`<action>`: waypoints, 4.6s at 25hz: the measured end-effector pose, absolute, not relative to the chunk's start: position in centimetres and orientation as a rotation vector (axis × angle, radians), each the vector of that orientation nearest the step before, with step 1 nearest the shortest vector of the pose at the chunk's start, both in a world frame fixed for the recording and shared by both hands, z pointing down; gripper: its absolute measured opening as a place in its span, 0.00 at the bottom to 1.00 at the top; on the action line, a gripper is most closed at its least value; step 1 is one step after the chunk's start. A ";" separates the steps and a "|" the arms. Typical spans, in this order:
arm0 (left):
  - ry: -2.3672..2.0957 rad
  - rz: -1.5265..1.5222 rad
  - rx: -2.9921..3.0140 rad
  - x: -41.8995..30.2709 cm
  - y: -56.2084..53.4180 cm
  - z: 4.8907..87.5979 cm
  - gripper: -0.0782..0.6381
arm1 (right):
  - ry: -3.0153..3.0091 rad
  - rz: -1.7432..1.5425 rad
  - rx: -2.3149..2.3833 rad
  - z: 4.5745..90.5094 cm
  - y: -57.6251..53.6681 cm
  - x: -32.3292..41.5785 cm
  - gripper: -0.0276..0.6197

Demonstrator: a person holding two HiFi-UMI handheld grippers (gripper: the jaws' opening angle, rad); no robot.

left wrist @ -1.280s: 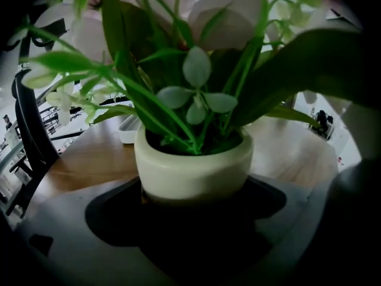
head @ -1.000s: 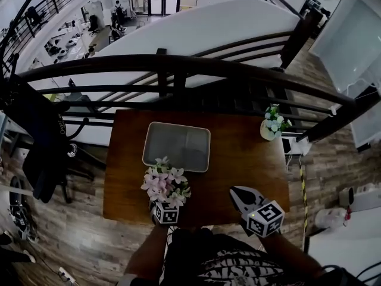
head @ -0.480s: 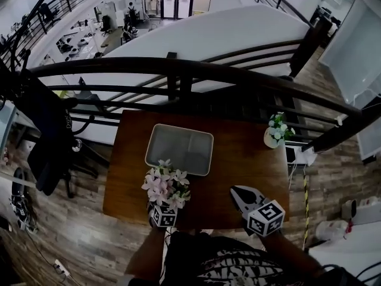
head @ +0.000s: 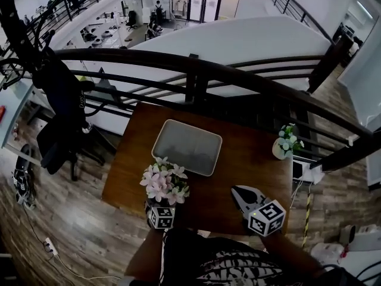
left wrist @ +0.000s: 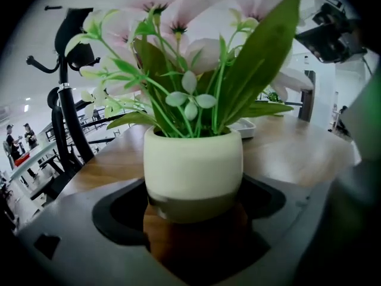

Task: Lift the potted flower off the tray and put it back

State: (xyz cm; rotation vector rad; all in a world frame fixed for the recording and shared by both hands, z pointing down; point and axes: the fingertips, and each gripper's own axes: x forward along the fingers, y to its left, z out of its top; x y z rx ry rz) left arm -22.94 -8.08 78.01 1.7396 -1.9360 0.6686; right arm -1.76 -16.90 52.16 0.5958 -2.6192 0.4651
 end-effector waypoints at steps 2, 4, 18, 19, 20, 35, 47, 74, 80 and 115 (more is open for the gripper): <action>-1.960 0.661 1.728 -22.8 -7.4 78.0 0.80 | -2.619 0.462 0.567 52.6 -16.7 -1.9 0.04; -1.975 0.653 1.727 -22.7 -7.1 77.7 0.80 | -2.617 0.450 0.532 53.1 -16.5 -2.5 0.04; -2.029 0.598 1.766 -23.5 -7.6 75.2 0.79 | -2.609 0.445 0.413 53.8 -16.1 -6.6 0.04; -2.035 0.584 1.772 -23.7 -8.1 74.7 0.80 | -2.609 0.444 0.418 53.6 -16.3 -6.7 0.04; -2.040 0.573 1.780 -23.9 -8.6 74.3 0.80 | -2.610 0.442 0.426 53.5 -16.6 -6.7 0.04; -1.939 0.552 2.083 -27.6 -20.2 68.3 0.79 | -2.588 0.494 0.762 51.0 -18.9 -7.1 0.04; -1.800 0.687 2.005 -29.4 -25.6 74.8 0.76 | -2.488 0.629 0.973 52.3 -21.4 -4.8 0.04; -1.979 0.308 1.880 -34.2 -17.7 63.4 0.76 | -2.667 0.596 0.841 49.4 -22.4 -9.6 0.04; -2.112 0.019 1.898 -34.4 -13.7 53.7 0.22 | -2.699 0.505 0.820 48.2 -21.6 -11.7 0.04; -2.016 -0.060 1.891 -13.8 -14.0 48.0 0.12 | -2.848 0.353 0.642 46.3 -19.5 0.6 0.04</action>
